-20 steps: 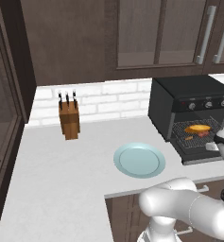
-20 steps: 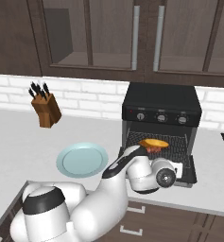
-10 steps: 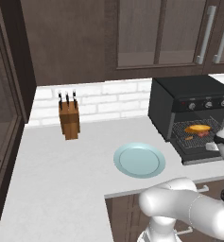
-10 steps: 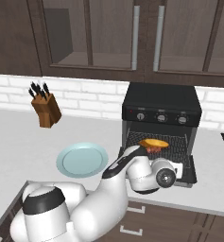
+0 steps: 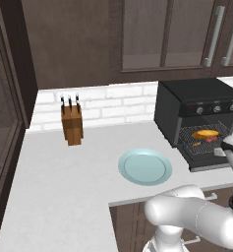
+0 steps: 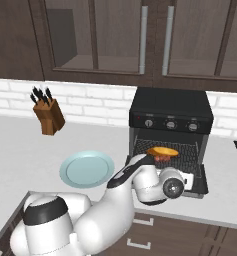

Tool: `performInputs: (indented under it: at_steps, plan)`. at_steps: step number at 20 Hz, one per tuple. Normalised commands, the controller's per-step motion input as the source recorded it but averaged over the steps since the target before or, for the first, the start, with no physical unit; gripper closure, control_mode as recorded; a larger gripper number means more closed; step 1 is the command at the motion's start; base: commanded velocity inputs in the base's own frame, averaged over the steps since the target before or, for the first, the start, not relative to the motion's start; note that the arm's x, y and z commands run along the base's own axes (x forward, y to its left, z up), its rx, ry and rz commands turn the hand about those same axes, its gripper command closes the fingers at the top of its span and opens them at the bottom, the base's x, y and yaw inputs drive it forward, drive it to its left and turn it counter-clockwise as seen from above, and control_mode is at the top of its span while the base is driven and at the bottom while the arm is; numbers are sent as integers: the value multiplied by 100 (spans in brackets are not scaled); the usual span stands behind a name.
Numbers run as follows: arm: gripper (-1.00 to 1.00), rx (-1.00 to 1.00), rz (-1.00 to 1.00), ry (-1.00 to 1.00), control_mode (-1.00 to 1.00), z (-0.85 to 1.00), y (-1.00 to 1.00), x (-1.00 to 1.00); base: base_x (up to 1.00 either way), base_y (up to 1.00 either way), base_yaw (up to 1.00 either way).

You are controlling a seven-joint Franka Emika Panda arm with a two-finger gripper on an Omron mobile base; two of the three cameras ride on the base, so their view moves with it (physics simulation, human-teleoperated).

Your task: Pick up the kebab skewer and baguette bread, and place them inside the toaster oven. Close the toaster oven door and start by setting the timer.

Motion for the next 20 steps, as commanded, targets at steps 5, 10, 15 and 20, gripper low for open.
performInputs:
  at_steps: [5,10,15,20]
  plan:
    - [-100,0,0,0,-100,-15,1,0,0,0,0]
    - [-100,0,0,0,-100,-11,1,0,0,0,0]
    - [-100,0,0,-1,-100,0,10,11,0,0,0]
    - [-100,0,0,-3,-100,0,2,6,0,0,0]
